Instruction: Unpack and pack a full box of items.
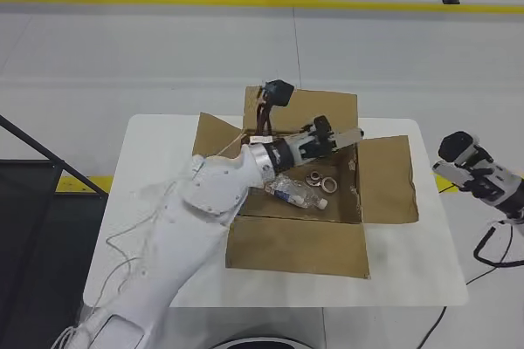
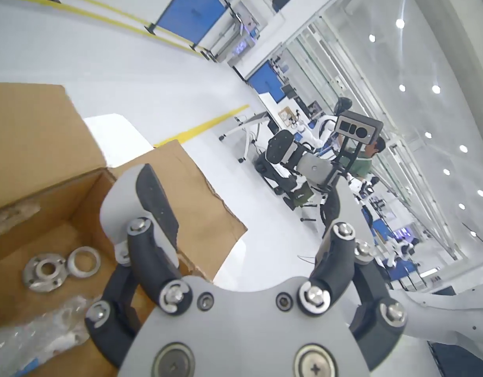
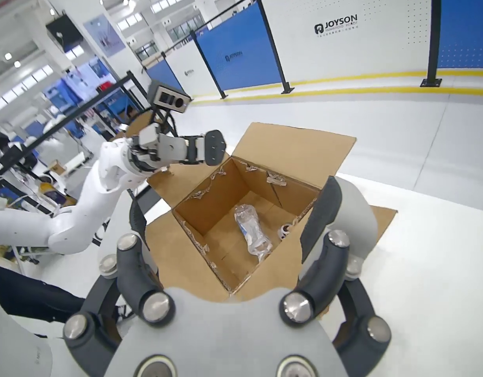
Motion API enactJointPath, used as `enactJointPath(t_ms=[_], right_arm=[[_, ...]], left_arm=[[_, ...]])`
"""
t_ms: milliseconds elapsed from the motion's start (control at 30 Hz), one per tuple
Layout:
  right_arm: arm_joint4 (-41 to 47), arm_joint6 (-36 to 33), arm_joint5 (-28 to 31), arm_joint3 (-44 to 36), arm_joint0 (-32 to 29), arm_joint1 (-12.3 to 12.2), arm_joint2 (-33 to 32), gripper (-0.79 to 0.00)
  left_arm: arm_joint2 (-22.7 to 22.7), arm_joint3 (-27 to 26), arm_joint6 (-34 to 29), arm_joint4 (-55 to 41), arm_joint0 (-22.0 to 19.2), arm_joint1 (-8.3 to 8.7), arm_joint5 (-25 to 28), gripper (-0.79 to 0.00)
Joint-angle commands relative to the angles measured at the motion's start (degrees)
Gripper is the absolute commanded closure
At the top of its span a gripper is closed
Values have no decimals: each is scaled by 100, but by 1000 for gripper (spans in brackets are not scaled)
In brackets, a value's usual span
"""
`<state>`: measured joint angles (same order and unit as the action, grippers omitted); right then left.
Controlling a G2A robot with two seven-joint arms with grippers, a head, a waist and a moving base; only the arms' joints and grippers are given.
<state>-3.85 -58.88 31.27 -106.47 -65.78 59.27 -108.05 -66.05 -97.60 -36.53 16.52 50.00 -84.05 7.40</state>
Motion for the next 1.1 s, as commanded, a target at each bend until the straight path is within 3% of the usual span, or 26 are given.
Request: enactJointPath(t_ms=[0,233,467,567,900,1067], right_arm=[[-315,-95,-53,-102,248,-23,321,-785],[-1364,-520,-179,-309,1050,-51,1744,-785],[-2469,-879,-565,-131,1743,26,3336,-785],[-2511,-861,-654,-66,1850,49,3551,-785],[-2543,-847,-680,-58,1832,50,3564,-785],[-3224,-724,-956,-120,1991,117,4229,-785]], left_arm=[[-476,-833,-89,138,622,97,-88,-785],[-1679,-2038,-88,136,1926,299,-28,-785],[-2593,-2649,147,-240,2972,407,378,-785],[-2802,-2779,206,-436,3284,439,703,-785],[-2809,-2783,200,-468,3313,442,757,-785],[-2672,-2646,249,-417,3269,456,605,-785]])
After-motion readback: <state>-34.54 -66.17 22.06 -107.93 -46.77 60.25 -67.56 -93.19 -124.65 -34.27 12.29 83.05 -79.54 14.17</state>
